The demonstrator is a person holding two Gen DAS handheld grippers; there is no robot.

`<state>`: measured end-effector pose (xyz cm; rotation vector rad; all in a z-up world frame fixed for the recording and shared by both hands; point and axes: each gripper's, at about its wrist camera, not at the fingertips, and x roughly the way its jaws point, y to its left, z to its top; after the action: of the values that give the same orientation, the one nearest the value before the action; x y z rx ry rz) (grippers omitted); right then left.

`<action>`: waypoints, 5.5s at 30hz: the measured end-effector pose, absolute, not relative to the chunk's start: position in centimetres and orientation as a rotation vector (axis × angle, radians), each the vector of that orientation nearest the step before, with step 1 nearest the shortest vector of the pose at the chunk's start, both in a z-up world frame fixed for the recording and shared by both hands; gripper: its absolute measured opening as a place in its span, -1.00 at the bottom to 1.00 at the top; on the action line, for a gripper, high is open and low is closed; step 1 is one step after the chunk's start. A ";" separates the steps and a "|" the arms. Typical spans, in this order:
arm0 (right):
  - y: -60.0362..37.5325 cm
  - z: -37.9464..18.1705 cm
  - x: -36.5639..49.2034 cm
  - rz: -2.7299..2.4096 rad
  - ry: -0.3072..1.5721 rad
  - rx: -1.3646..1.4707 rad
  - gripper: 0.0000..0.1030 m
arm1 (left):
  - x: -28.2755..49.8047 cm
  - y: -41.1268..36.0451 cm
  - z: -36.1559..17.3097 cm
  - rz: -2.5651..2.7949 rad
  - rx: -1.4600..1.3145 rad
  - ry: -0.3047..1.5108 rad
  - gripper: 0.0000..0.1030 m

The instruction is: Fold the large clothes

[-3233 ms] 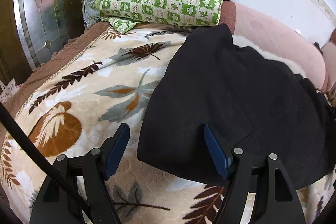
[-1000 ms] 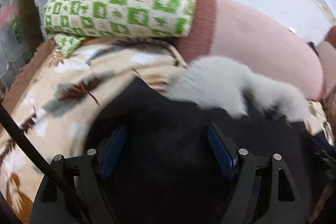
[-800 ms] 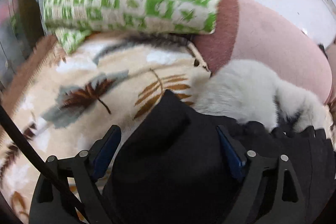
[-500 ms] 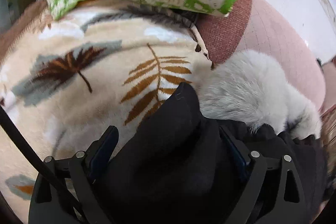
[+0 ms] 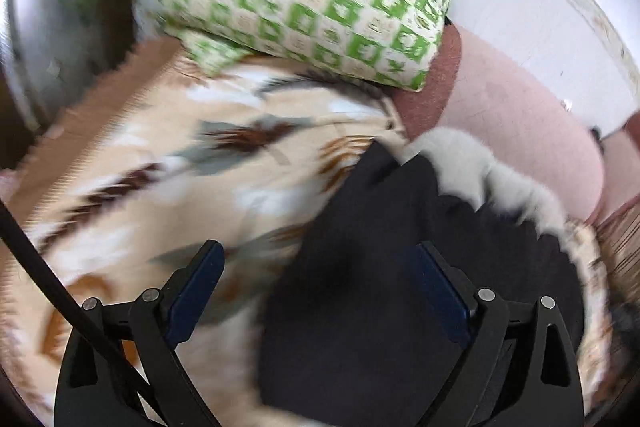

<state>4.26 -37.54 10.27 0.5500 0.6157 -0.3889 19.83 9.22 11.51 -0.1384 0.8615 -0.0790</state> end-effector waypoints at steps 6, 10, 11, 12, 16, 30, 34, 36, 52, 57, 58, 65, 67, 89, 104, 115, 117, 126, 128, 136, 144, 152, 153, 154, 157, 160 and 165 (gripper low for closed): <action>-32.8 8.7 -2.7 -0.304 0.608 0.618 0.72 | 14.1 13.0 8.0 -0.036 -0.239 0.878 0.84; -30.8 5.6 -2.4 -0.234 0.694 0.637 0.72 | 15.5 12.4 4.7 -0.010 -0.211 0.964 0.83; -30.8 4.9 -1.9 -0.242 0.713 0.639 0.71 | 16.1 12.4 4.0 0.009 -0.204 0.981 0.83; -31.0 3.9 -1.3 -0.269 0.743 0.629 0.71 | 16.6 12.1 3.5 0.021 -0.198 0.992 0.83; -32.9 0.8 -0.6 -0.334 0.777 0.654 0.91 | 16.9 12.0 3.1 0.026 -0.174 0.997 0.84; -33.0 2.3 -4.7 -0.348 0.719 0.830 0.96 | 14.6 17.1 2.8 -0.347 -0.702 1.063 0.84; -32.7 1.5 -7.0 -0.326 0.678 0.966 0.96 | 14.9 17.3 1.9 -0.357 -0.760 1.097 0.84; -32.3 0.8 -7.3 -0.313 0.689 1.001 0.96 | 14.8 17.1 1.8 -0.356 -0.767 1.106 0.84; -31.7 -1.4 -4.7 -0.277 0.709 1.011 0.96 | 16.0 15.3 1.8 -0.509 -0.751 1.019 0.84; -32.4 -1.7 -4.4 -0.248 0.666 1.029 0.96 | 17.6 14.8 -0.2 -0.540 -0.842 1.044 0.84; -32.4 -1.6 -4.4 -0.243 0.661 1.025 0.96 | 17.8 14.7 -0.3 -0.543 -0.842 1.041 0.84; -32.2 -1.8 -3.0 -0.203 0.634 0.972 1.00 | 18.4 12.8 -0.1 -0.577 -0.752 1.023 0.87; -32.3 -1.8 -2.5 -0.199 0.626 0.970 1.00 | 18.4 12.3 -0.1 -0.572 -0.729 1.014 0.88; -32.5 1.6 -0.4 -0.170 0.587 0.916 0.17 | 15.0 8.1 5.6 -0.312 -0.388 0.923 -0.39; -31.8 6.2 -2.4 -0.112 0.530 0.907 -0.04 | 12.1 8.6 8.9 -0.290 -0.371 0.905 -0.50; -30.9 6.9 -3.2 -0.106 0.553 0.883 -0.04 | 10.5 9.1 9.8 -0.261 -0.342 0.902 -0.55; -30.7 6.9 -3.4 -0.105 0.557 0.880 -0.04 | 10.3 9.3 9.8 -0.255 -0.338 0.903 -0.56; -30.1 6.9 -4.0 -0.095 0.578 0.866 -0.05 | 9.7 9.7 9.7 -0.240 -0.320 0.909 -0.55; -30.5 6.2 -3.8 -0.104 0.597 0.879 -0.05 | 9.8 9.9 9.5 -0.240 -0.330 0.921 -0.45; -31.4 3.1 -3.5 -0.129 0.660 0.971 0.54 | 11.0 10.8 7.0 -0.277 -0.414 0.944 0.37; -30.5 1.0 -3.4 -0.166 0.688 0.991 0.93 | 13.3 12.0 4.3 -0.363 -0.541 0.990 0.58; -30.8 -0.3 -4.7 -0.161 0.695 1.094 0.94 | 14.6 12.7 2.9 -0.421 -0.618 1.022 0.59; -30.5 -0.4 -4.8 -0.161 0.698 1.088 0.95 | 14.5 12.0 2.9 -0.435 -0.595 1.032 0.59; -30.1 -0.6 -4.6 -0.159 0.708 1.073 0.95 | 14.3 11.4 3.1 -0.426 -0.565 1.031 0.59; -29.7 -0.6 -3.9 -0.124 0.732 1.053 0.81 | 13.4 9.9 4.6 -0.356 -0.448 1.011 0.18; -30.1 1.2 -4.0 -0.107 0.707 1.017 0.25 | 11.8 9.1 6.6 -0.322 -0.359 0.967 -0.33; -29.8 4.5 -4.7 -0.088 0.645 0.927 -0.10 | 9.7 8.8 8.8 -0.327 -0.347 0.946 -0.50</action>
<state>-4.67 -29.85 4.52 0.9265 0.6449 -0.0879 9.71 8.80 8.79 -0.3468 0.9460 -0.3272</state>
